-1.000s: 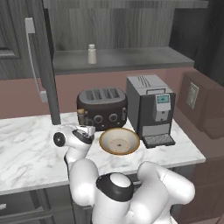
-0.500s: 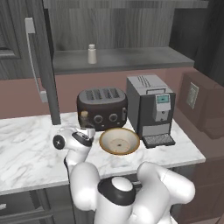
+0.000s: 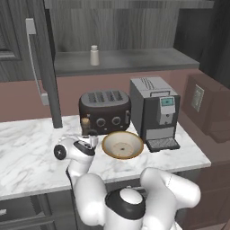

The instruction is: Retrieve the bottle and the shaker from the cabinet and place them next to the mixing bowl on the counter. Then add garlic from the fridge to the mixing bowl.

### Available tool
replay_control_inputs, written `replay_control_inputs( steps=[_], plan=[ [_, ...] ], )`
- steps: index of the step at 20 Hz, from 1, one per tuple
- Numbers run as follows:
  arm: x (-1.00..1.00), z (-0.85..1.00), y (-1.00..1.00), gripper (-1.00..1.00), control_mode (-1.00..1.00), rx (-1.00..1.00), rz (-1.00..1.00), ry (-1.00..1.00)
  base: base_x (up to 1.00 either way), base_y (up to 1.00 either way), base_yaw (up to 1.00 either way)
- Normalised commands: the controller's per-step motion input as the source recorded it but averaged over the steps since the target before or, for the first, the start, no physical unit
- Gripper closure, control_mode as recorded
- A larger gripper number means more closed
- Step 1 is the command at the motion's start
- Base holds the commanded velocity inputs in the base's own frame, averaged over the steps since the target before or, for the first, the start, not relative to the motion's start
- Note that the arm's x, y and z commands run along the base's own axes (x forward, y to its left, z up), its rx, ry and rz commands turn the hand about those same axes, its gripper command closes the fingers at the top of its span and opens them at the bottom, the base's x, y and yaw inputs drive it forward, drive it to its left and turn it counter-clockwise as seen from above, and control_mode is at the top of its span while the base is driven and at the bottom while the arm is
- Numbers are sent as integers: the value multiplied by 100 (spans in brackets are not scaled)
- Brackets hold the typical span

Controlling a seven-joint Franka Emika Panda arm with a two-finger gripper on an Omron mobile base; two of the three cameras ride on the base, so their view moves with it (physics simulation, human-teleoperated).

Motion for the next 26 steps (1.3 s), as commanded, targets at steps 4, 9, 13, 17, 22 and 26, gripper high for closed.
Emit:
replay_control_inputs(
  steps=[4,9,13,17,22,26],
  plan=[
    [-18,-32,0,-100,-100,0,0,0,0,0,0],
    [-2,-35,0,-100,-100,0,0,2,0,0,0],
    [0,-18,0,-100,-100,0,0,3,0,0,0],
    [-5,-14,4,-100,-100,0,0,3,0,0,0],
    [-17,-10,17,-100,-100,0,7,0,0,0,0],
    [-5,-1,9,-100,-100,0,14,0,0,0,0]
  ],
)
